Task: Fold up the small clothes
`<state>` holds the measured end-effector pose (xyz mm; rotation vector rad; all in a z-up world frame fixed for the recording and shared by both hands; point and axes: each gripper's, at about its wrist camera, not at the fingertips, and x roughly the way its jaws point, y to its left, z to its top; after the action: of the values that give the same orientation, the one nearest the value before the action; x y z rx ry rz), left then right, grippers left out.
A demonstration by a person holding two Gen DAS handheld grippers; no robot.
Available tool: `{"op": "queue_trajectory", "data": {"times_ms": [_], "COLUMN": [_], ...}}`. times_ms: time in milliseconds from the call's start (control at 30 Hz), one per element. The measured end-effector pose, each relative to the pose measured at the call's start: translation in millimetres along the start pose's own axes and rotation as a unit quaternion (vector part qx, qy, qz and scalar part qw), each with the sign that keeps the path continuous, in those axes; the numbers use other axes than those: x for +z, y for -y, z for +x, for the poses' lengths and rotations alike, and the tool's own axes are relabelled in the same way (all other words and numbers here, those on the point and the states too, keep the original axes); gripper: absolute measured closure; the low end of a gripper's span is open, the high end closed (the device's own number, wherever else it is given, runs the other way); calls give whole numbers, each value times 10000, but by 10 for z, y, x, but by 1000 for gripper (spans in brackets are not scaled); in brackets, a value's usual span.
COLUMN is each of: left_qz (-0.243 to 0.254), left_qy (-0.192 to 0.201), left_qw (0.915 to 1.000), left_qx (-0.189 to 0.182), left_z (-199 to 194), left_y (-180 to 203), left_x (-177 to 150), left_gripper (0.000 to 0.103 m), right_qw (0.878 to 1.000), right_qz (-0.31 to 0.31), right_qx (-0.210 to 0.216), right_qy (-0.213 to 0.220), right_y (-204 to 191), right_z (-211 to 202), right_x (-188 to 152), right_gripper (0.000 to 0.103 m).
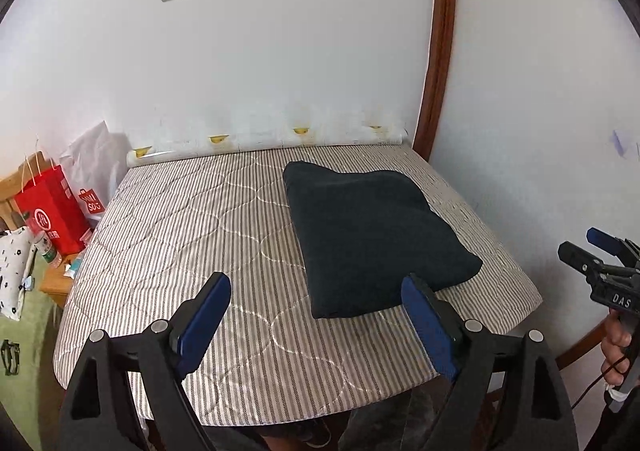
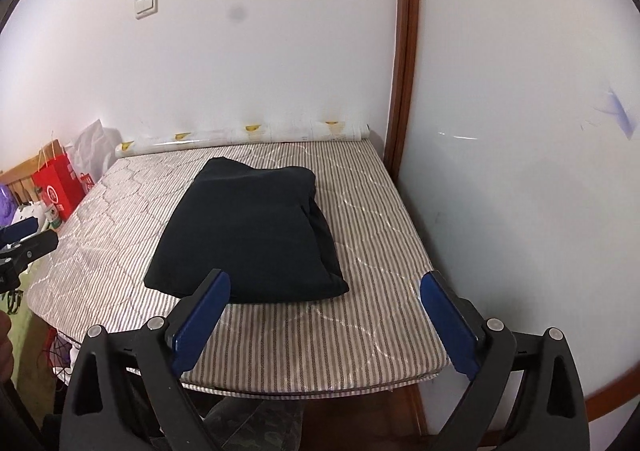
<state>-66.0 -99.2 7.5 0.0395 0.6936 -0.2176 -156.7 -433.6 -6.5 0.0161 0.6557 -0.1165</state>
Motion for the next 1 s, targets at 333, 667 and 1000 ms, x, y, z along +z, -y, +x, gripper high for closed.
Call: {"op": "queue_trajectory", "data": {"times_ms": [333, 667, 1000], "left_qz": [-16, -88, -154], "left_qy": [65, 49, -5], "left_qw": [10000, 9999, 9999], "left_qx": [30, 28, 44], "left_z": [-67, -90, -70], "left_y": [-10, -75, -114], "left_x": [11, 18, 4], "left_gripper": [16, 16, 16], "right_qw": [10000, 10000, 9999], "right_qz": [-37, 44, 22], "right_qx": [39, 83, 106], "right_qy": [5, -8, -25], "right_y": [-59, -10, 15], "right_z": [-53, -52, -48], "right_x": [-19, -24, -15], "right_gripper": [8, 8, 8]}}
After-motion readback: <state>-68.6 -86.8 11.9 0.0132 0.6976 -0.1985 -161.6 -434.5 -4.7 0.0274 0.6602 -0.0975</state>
